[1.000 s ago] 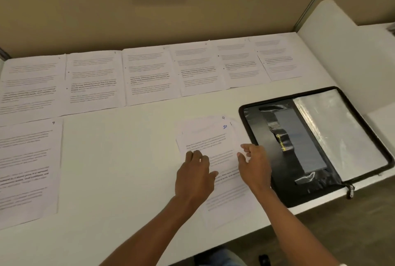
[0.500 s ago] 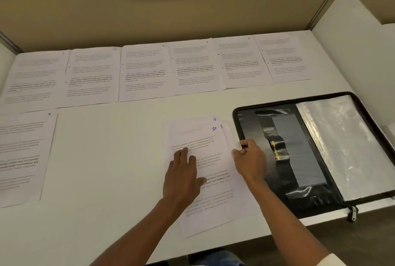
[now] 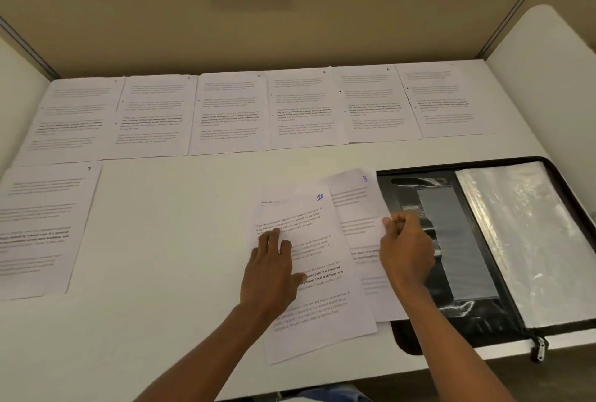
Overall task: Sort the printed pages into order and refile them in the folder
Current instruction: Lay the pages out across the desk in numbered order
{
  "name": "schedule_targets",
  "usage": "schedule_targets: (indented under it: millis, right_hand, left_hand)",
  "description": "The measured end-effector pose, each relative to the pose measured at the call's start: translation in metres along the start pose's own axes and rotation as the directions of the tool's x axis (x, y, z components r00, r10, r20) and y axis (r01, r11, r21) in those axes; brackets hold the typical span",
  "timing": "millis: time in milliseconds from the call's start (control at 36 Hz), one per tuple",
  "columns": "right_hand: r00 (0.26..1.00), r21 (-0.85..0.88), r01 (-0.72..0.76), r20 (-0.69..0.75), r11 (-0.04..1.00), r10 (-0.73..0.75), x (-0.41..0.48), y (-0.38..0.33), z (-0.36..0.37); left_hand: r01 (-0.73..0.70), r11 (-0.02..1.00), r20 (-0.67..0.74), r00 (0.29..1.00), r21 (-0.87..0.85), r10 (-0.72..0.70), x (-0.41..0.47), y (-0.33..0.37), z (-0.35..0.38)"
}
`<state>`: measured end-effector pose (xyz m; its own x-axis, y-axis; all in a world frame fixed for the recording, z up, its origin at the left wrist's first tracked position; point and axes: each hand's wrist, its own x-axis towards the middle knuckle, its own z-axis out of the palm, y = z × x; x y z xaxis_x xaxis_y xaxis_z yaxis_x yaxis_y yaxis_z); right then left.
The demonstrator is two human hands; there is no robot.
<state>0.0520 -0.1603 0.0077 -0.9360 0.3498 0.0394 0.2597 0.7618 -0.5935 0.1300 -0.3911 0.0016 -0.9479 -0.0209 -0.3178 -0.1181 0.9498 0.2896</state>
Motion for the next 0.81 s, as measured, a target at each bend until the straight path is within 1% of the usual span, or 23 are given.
schedule_targets:
  millis: [83, 167, 333, 444, 500, 583, 611, 639, 694, 750, 806]
  right_hand:
    - [0.991, 0.012, 0.069, -0.115, 0.998, -0.067, 0.008, -0.007, -0.016]
    - [0.967, 0.012, 0.144, -0.214, 0.989, -0.139, 0.019, -0.013, -0.034]
    - [0.905, 0.027, 0.287, -0.337, 0.958, -0.261, 0.035, -0.033, -0.073]
    - [0.901, 0.1, 0.318, -0.342, 0.943, -0.267, 0.036, -0.049, -0.091]
    - [0.911, 0.148, 0.31, -0.33, 0.939, -0.249, 0.035, -0.055, -0.093]
    - [0.937, 0.212, 0.281, -0.269, 0.936, -0.221, 0.029, -0.066, -0.087]
    - [0.948, 0.234, 0.266, -0.24, 0.935, -0.21, 0.026, -0.07, -0.082]
    - [0.959, 0.26, 0.245, -0.209, 0.934, -0.193, 0.022, -0.073, -0.076]
    - [0.978, 0.319, 0.189, -0.149, 0.928, -0.148, 0.014, -0.081, -0.063]
    - [0.991, 0.375, 0.124, -0.088, 0.919, -0.098, 0.005, -0.091, -0.047]
    - [0.998, 0.416, 0.067, -0.022, 0.907, -0.063, -0.008, -0.103, -0.03]
  left_hand:
    - [-0.007, 1.0, -0.001, 1.0, 0.006, 0.007, 0.002, 0.0, -0.001]
    - [-0.009, 1.0, 0.008, 1.0, 0.005, 0.009, 0.002, 0.001, -0.002]
    - [-0.021, 1.0, -0.01, 1.0, -0.008, 0.021, 0.003, -0.001, 0.0]
    - [-0.049, 0.998, -0.026, 0.999, -0.05, 0.048, 0.001, -0.004, -0.002]
    - [-0.06, 0.992, -0.042, 0.998, -0.114, 0.055, -0.001, -0.01, -0.003]
    - [-0.089, 0.963, -0.149, 0.987, -0.253, 0.052, -0.004, -0.021, -0.005]
    - [-0.088, 0.947, -0.187, 0.982, -0.309, 0.03, -0.005, -0.024, -0.007]
    - [-0.064, 0.92, -0.201, 0.979, -0.387, -0.017, -0.005, -0.028, -0.009]
    - [0.023, 0.82, -0.161, 0.977, -0.571, -0.14, -0.007, -0.036, -0.017]
    - [0.083, 0.669, -0.097, 0.969, -0.738, -0.227, -0.01, -0.047, -0.03]
    - [0.124, 0.497, -0.024, 0.959, -0.859, -0.281, -0.017, -0.06, -0.047]
